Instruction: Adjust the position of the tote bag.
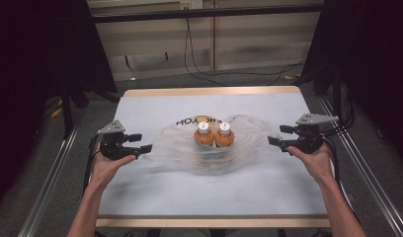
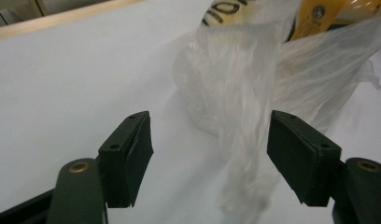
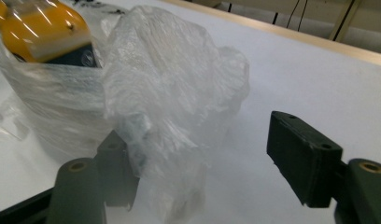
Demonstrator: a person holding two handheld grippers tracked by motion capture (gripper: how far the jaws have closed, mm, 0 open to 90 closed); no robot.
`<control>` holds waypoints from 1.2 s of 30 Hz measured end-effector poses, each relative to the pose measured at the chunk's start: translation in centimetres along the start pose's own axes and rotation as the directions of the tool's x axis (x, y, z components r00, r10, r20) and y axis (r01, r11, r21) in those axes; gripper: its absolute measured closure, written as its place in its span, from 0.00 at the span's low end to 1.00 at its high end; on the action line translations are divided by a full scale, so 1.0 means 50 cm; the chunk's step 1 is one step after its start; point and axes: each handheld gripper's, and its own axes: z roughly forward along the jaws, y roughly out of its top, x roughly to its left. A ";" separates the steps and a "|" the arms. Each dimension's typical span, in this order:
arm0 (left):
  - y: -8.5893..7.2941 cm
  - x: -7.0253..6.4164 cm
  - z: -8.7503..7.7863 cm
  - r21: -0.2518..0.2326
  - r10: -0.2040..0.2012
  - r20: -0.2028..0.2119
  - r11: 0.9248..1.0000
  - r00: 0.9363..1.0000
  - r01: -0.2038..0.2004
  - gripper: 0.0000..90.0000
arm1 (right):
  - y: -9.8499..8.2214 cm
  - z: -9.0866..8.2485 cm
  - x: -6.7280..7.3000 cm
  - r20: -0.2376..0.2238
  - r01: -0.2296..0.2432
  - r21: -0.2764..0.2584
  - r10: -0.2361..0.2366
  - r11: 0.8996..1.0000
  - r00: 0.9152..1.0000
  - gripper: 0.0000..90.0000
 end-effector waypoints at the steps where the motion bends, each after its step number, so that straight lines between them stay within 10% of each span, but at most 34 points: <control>1: 0.003 -0.002 -0.003 -0.014 0.000 0.007 1.000 1.000 0.000 0.34 | 0.003 -0.003 0.001 -0.005 0.001 -0.007 -0.001 1.000 1.000 0.30; 15: 0.043 -0.062 0.012 -0.032 0.093 0.068 0.995 0.993 -0.091 0.58 | 0.053 -0.047 0.037 -0.025 0.053 -0.097 -0.055 0.994 0.998 0.27; 27: 0.099 -0.104 0.097 -0.012 0.167 0.153 0.986 0.974 -0.167 0.86 | 0.088 0.022 0.092 -0.166 0.157 -0.030 -0.160 0.987 0.973 0.89; 36: 0.126 -0.108 0.166 0.012 0.166 0.184 0.985 0.969 -0.171 0.94 | 0.110 0.094 0.109 -0.232 0.196 0.033 -0.184 0.980 0.955 1.00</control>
